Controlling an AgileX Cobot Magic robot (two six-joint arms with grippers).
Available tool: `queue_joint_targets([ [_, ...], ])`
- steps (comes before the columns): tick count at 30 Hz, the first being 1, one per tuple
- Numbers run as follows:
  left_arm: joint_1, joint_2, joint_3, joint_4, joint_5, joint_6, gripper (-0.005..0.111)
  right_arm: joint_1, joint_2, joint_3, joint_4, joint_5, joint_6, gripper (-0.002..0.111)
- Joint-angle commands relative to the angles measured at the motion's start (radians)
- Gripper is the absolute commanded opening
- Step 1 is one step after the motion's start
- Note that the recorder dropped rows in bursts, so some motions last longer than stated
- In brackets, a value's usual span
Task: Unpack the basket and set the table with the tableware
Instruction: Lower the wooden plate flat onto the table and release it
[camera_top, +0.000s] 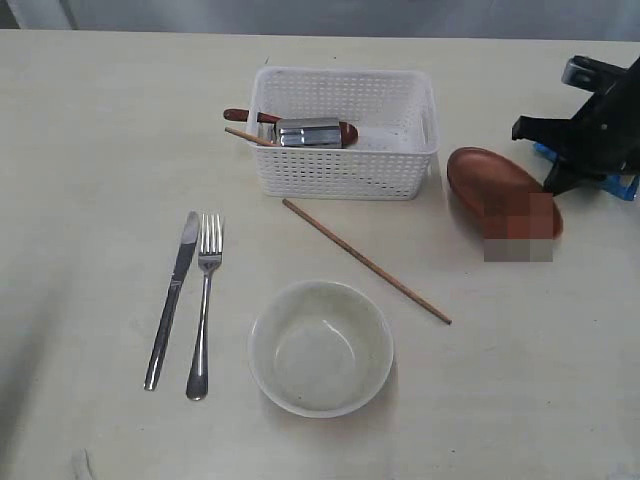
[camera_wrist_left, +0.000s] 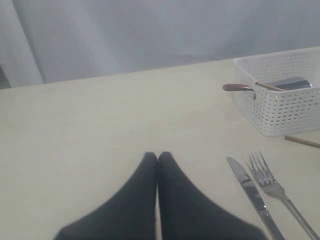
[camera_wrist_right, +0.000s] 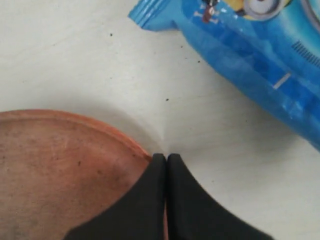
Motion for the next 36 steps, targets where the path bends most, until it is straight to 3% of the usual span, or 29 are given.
queue_joint_targets([
  [1,0.0,-0.003,0.002,0.004,-0.008,-0.003,0.0,-0.006,-0.033,0.001,0.02,0.02,0.0,0.0],
  [9,0.0,-0.003,0.002,0.004,-0.008,-0.003,0.0,-0.006,-0.163,0.001,0.018,0.018,0.011,0.0],
  [17,0.0,-0.003,0.002,0.004,-0.008,-0.003,0.0,0.014,-0.194,0.018,0.082,0.125,-0.069,0.0],
  [27,0.0,-0.003,0.002,0.004,-0.008,-0.003,0.0,0.19,-0.161,0.093,0.077,0.04,-0.049,0.0],
  [36,0.0,-0.003,0.002,0.004,-0.008,-0.003,0.0,0.203,-0.028,0.093,0.072,-0.079,-0.03,0.0],
])
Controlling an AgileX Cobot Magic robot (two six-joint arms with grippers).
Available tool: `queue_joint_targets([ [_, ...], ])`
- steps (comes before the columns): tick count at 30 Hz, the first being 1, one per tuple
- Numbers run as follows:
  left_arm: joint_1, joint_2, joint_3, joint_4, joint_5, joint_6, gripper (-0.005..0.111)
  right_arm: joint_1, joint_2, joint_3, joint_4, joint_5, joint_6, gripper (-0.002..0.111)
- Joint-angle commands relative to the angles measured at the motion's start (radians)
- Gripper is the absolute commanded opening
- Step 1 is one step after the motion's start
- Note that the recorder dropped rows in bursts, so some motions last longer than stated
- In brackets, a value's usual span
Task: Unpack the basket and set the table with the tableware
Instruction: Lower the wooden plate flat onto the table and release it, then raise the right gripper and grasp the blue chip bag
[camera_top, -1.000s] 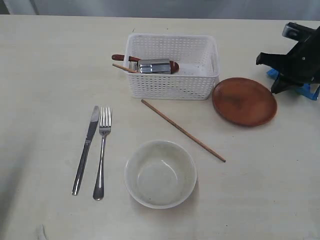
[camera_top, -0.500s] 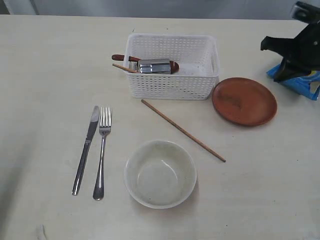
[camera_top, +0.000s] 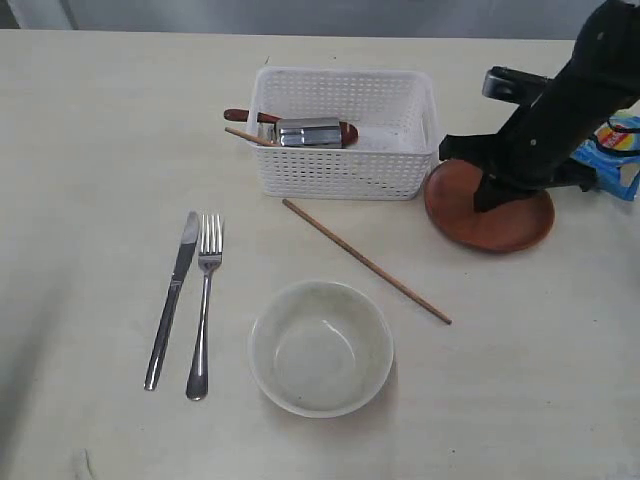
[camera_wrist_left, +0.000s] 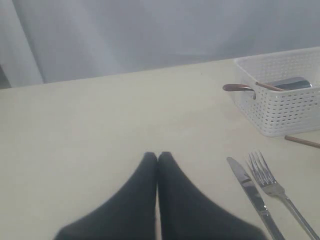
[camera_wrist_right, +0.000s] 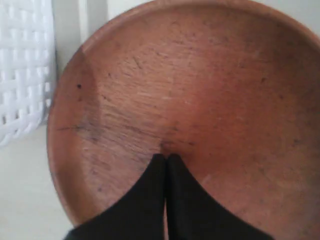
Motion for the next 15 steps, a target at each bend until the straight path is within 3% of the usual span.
queue_joint_targets([
  [1,0.0,-0.003,0.002,0.004,-0.008,-0.003,0.0,-0.003,0.048,0.002,-0.01,-0.089,0.003,0.0],
  [6,0.0,-0.003,0.002,0.004,-0.008,-0.003,0.0,-0.003,0.09,-0.081,-0.017,-0.101,0.015,0.0],
  [15,0.0,-0.003,0.002,0.004,-0.008,-0.003,0.0,-0.003,0.151,-0.145,-0.192,-0.103,0.162,0.0],
])
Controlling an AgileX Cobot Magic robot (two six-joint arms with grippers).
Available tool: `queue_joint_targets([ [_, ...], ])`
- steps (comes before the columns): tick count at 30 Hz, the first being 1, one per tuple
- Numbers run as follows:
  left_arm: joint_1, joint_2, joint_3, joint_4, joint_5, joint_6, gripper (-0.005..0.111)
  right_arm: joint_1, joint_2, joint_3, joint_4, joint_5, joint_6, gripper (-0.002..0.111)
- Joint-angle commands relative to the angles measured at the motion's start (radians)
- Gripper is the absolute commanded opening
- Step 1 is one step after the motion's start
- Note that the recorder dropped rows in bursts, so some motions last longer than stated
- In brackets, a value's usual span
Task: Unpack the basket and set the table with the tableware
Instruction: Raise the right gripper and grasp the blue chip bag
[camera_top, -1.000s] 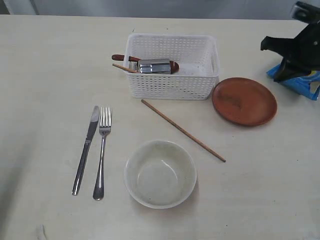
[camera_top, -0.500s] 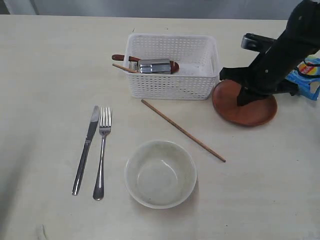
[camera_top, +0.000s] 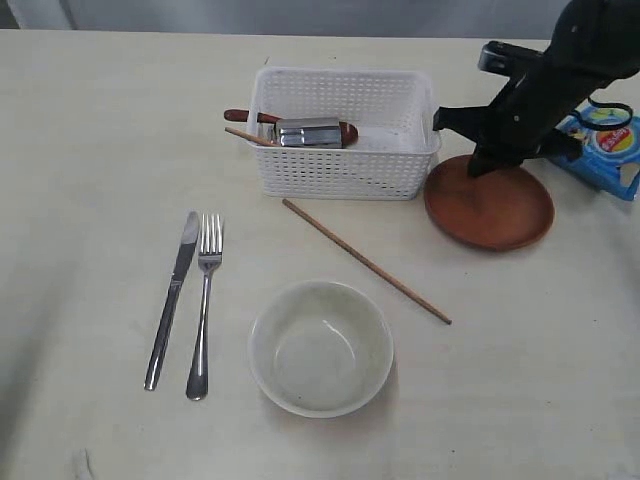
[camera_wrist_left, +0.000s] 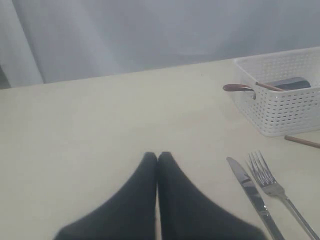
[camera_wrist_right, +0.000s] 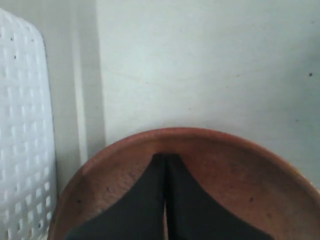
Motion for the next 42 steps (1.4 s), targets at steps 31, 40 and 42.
queue_joint_targets([
  [31,0.0,-0.003,0.002,0.003,-0.008,-0.003,0.0,-0.083,-0.066,-0.011,-0.103,-0.146,0.014,0.0],
  [40,0.0,-0.003,0.002,-0.004,-0.008,-0.003,0.0,-0.18,-0.226,-0.011,-0.098,-0.039,0.097,0.002],
  [42,0.0,-0.003,0.002,-0.004,-0.008,-0.003,0.0,-0.227,-0.247,-0.011,-0.087,0.009,0.102,0.013],
])
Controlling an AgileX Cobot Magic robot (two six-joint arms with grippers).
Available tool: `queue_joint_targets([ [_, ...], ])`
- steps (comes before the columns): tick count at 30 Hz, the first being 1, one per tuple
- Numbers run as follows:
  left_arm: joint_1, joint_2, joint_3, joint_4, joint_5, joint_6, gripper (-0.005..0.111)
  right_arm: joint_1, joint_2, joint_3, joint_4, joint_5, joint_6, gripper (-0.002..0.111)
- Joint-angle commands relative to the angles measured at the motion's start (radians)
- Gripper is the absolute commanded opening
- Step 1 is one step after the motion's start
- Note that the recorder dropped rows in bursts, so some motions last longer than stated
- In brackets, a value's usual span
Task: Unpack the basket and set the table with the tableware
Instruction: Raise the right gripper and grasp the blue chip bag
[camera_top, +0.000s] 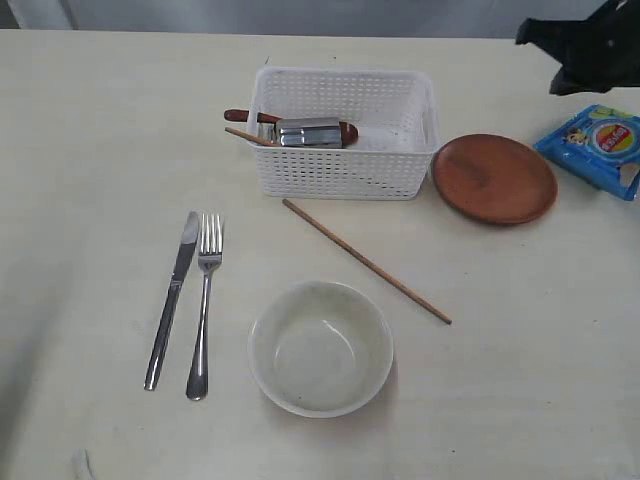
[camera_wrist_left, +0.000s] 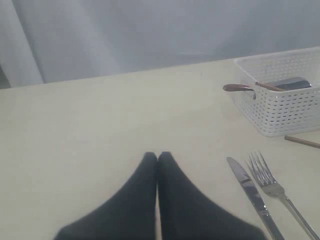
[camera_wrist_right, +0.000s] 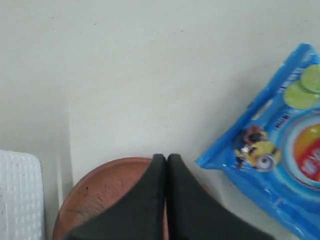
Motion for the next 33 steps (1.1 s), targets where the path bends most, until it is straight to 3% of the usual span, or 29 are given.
queue_joint_targets([
  [1,0.0,-0.003,0.002,-0.004,-0.008,-0.003,0.0,-0.1,-0.052,0.0,0.004,0.104,0.021,0.019],
  [5,0.0,-0.003,0.002,-0.004,-0.008,-0.003,0.0,-0.184,-0.051,0.0,0.017,0.199,0.021,0.05],
  [7,0.0,-0.003,0.002,-0.004,-0.008,-0.003,0.0,-0.219,-0.044,0.0,0.027,0.23,0.017,0.056],
  [13,0.0,-0.003,0.002,-0.004,-0.008,-0.003,0.0,-0.264,-0.039,0.0,0.049,0.235,0.011,0.051],
  [18,0.0,-0.003,0.002,-0.004,-0.008,-0.003,0.0,-0.284,-0.015,0.0,0.054,0.257,0.013,0.065],
  [21,0.0,-0.003,0.002,-0.004,-0.008,-0.003,0.0,-0.286,0.026,0.0,0.056,0.276,0.017,0.066],
  [28,0.0,-0.003,0.002,-0.004,-0.008,-0.003,0.0,-0.286,0.098,0.0,0.072,0.24,-0.023,0.054],
  [33,0.0,-0.003,0.002,-0.004,-0.008,-0.003,0.0,-0.286,0.115,0.0,0.067,0.22,-0.023,0.053],
])
